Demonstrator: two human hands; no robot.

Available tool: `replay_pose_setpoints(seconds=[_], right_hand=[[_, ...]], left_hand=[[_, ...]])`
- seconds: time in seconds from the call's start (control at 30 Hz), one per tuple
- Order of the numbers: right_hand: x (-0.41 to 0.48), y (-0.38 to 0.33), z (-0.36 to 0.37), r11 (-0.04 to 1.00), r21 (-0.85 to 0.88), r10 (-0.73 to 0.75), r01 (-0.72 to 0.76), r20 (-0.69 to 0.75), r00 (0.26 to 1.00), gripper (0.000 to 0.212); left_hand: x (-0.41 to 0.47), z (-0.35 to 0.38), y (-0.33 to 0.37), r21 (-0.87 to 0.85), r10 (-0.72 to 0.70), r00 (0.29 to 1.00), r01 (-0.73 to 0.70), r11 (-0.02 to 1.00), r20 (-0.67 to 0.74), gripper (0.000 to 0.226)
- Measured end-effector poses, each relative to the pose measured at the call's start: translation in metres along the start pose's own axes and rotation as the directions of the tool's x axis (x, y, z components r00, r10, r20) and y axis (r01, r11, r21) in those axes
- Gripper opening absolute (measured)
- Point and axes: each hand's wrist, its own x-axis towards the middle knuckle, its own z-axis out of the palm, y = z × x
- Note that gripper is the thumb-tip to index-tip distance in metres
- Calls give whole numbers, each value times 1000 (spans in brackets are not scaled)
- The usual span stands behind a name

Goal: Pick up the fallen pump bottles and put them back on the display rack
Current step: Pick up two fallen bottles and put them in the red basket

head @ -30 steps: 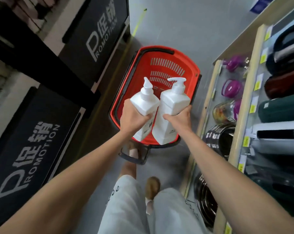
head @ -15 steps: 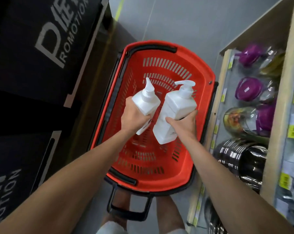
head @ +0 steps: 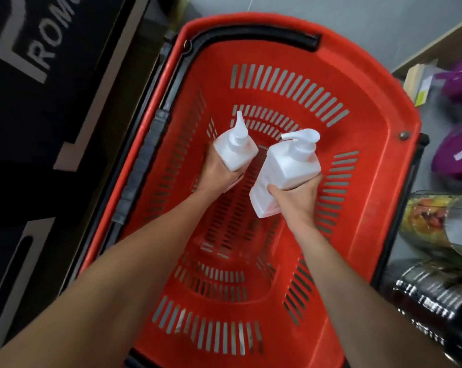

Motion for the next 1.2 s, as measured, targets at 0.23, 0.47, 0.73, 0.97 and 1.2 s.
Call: replay_pose_setpoints(seconds=[0.23, 0.47, 0.73, 0.97, 1.2], right_hand=[[33, 21, 30, 999, 50, 0, 0, 4, 1000, 86], [49, 33, 44, 995, 100, -13, 17, -40, 999, 90], [48, 34, 42, 989, 145, -6, 13, -45, 999, 87], [62, 21, 58, 981, 172, -86, 88, -18, 996, 82], [92, 20, 67, 948, 250, -214, 197, 46, 976, 59]], left_hand=[[51, 27, -27, -13, 124, 992, -124, 992, -36, 53], [75, 58, -37, -1, 16, 994, -17, 1000, -106, 92], [60, 65, -35, 6, -216, 970, 218, 976, -116, 96], [22, 69, -15, -314, -471, 838, 542, 780, 275, 44], [29, 77, -1, -553, -274, 879, 461, 694, 389, 39]])
